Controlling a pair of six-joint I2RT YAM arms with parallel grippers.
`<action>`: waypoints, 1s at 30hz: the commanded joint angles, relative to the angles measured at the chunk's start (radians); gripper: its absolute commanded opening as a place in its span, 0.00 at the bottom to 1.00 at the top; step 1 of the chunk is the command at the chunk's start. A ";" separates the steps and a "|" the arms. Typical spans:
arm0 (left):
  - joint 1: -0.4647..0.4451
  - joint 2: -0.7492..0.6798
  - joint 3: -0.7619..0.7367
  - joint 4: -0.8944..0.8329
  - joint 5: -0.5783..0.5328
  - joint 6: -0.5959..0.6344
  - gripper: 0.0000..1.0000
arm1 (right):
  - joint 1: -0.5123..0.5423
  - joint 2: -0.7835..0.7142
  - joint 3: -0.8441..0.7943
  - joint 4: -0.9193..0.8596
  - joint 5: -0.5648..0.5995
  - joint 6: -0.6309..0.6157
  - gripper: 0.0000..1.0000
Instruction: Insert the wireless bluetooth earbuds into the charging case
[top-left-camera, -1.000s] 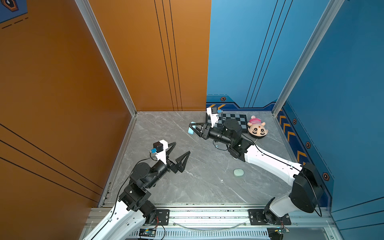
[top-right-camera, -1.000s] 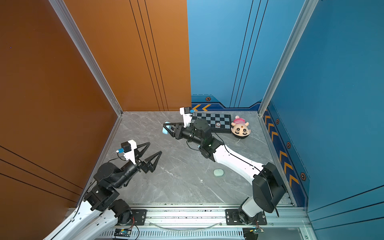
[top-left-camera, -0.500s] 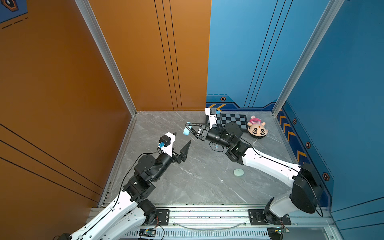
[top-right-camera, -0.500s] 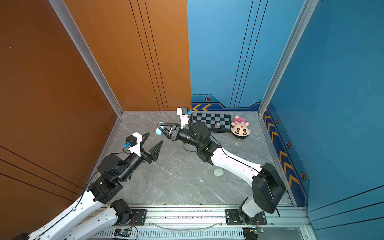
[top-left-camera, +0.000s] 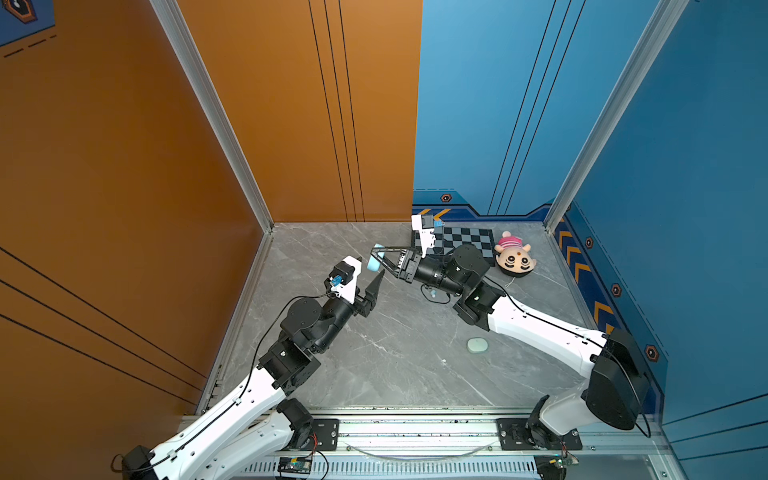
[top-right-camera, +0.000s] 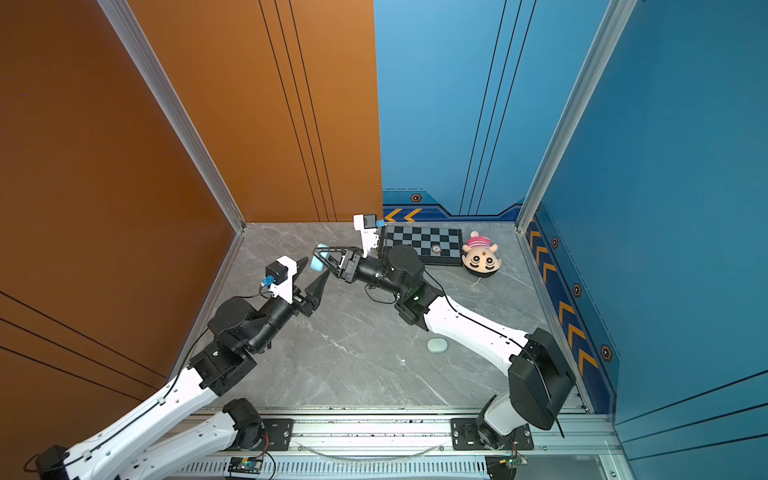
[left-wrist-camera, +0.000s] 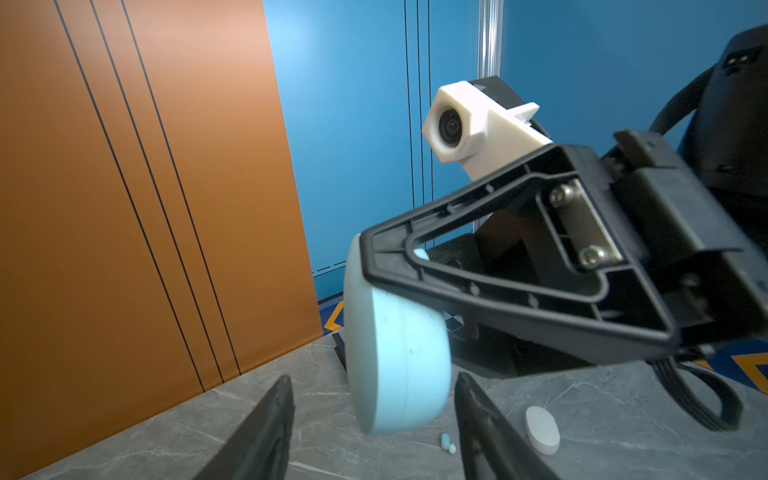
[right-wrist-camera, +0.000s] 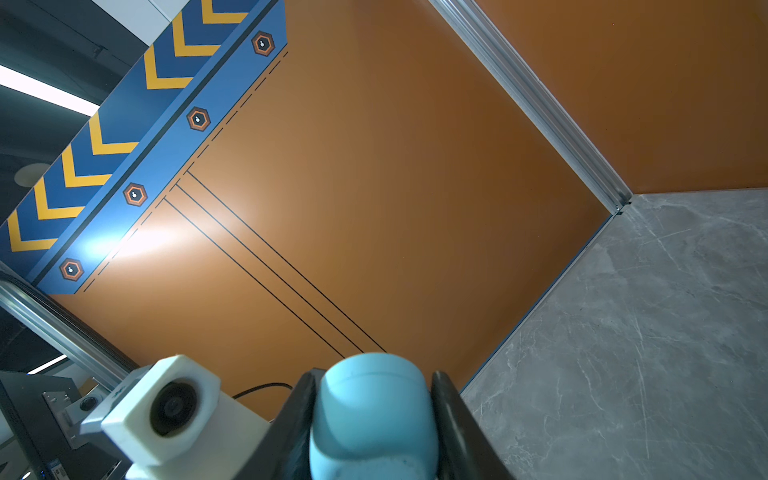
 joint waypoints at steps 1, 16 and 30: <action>-0.008 0.015 0.041 0.059 -0.020 0.024 0.58 | 0.007 -0.023 -0.003 0.030 -0.027 0.015 0.11; -0.008 0.049 0.079 0.067 0.011 0.045 0.17 | -0.009 -0.030 0.006 -0.017 -0.024 0.024 0.23; 0.107 -0.087 0.145 -0.376 0.451 0.274 0.08 | -0.254 -0.279 0.071 -0.818 -0.478 -0.281 0.58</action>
